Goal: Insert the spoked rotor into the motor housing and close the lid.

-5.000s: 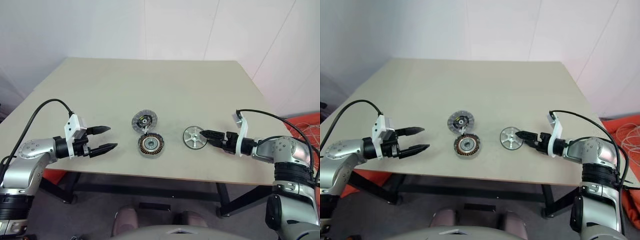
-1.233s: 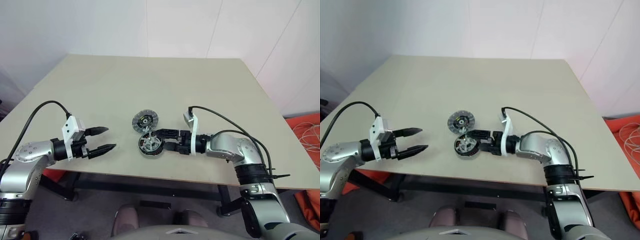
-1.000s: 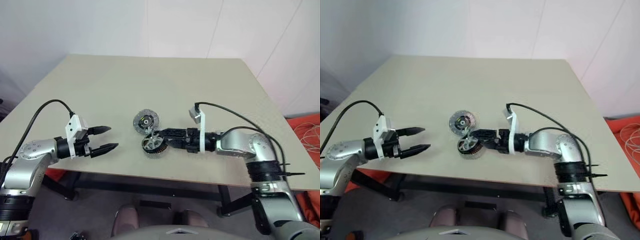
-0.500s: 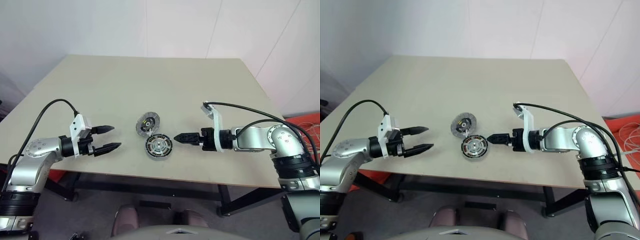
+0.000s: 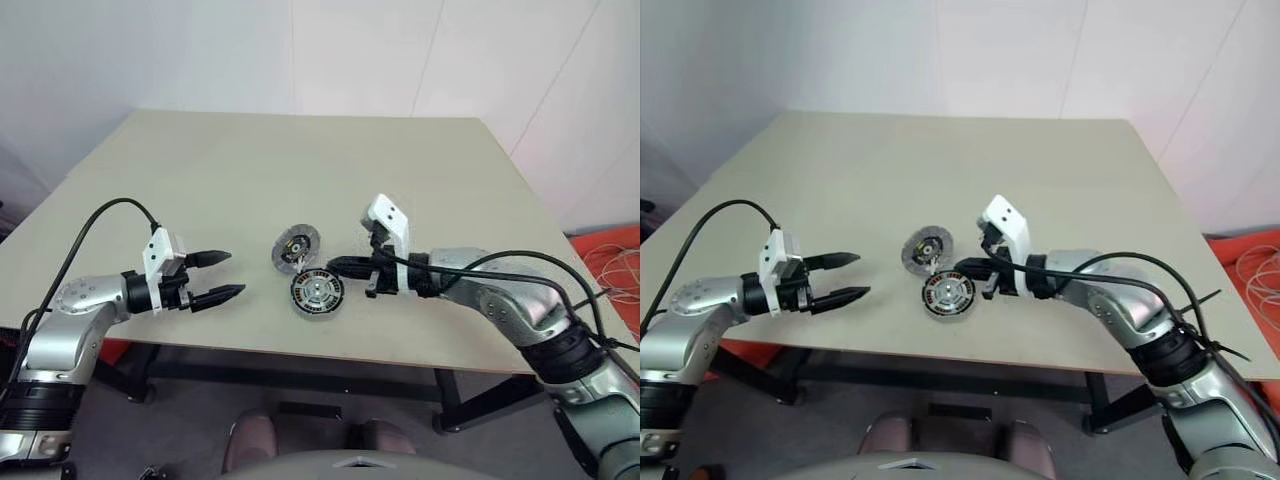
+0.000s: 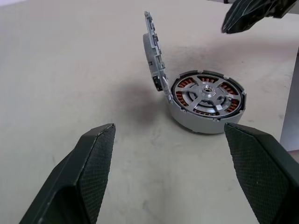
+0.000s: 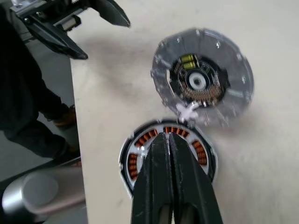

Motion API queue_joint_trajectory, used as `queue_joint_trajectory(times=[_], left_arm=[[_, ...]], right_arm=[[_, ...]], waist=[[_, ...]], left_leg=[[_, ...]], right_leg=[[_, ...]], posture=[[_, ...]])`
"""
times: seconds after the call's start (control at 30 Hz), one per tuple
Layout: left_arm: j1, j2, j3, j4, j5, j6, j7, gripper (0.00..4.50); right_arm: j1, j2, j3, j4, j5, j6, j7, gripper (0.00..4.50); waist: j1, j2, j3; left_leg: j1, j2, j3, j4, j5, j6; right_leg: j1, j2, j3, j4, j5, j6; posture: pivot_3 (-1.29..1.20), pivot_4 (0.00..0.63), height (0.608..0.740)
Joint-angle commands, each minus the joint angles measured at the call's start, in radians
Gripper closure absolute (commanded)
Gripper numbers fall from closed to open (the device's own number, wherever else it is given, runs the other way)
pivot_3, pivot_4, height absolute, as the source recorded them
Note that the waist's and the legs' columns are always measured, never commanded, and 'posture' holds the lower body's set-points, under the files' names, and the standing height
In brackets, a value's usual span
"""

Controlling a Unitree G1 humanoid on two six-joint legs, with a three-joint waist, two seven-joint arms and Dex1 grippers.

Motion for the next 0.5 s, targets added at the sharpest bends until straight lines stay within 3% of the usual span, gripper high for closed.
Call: queue_joint_trajectory(times=[0.03, 0.23, 0.5], left_arm=[[-0.016, -0.002, 0.009, -0.02, 0.002, -0.015, 0.009, 0.55], [-0.001, -0.002, 0.013, -0.04, -0.004, -0.008, 0.02, 0.55], [-0.002, -0.014, 0.007, -0.056, -0.007, 0.002, 0.039, 0.55]], right_arm=[[-0.045, 0.048, 0.01, 0.058, -0.096, -0.092, 0.066, 4.49], [-0.043, 0.144, 0.028, 0.156, -0.167, -0.106, 0.158, 4.49], [0.023, 0.144, 0.135, 0.334, -0.344, -0.154, 0.269, 4.49]], waist=[[-0.001, 0.0, 0.0], [-0.001, 0.0, 0.0], [-0.002, -0.001, -0.001]], left_leg=[[0.0, 0.0, 0.0, 0.0, 0.0, 0.0], [0.001, 0.0, 0.0, 0.001, 0.0, 0.0], [0.001, 0.0, 0.0, 0.001, -0.001, 0.001]], right_leg=[[0.0, 0.0, 0.0, 0.0, 0.0, 0.0], [0.0, 0.0, 0.0, 0.002, 0.0, -0.001], [0.003, 0.0, 0.001, 0.002, 0.0, -0.001]], posture=[[0.0, 0.0, 0.74], [0.0, 0.0, 0.74], [0.0, 0.0, 0.74]])
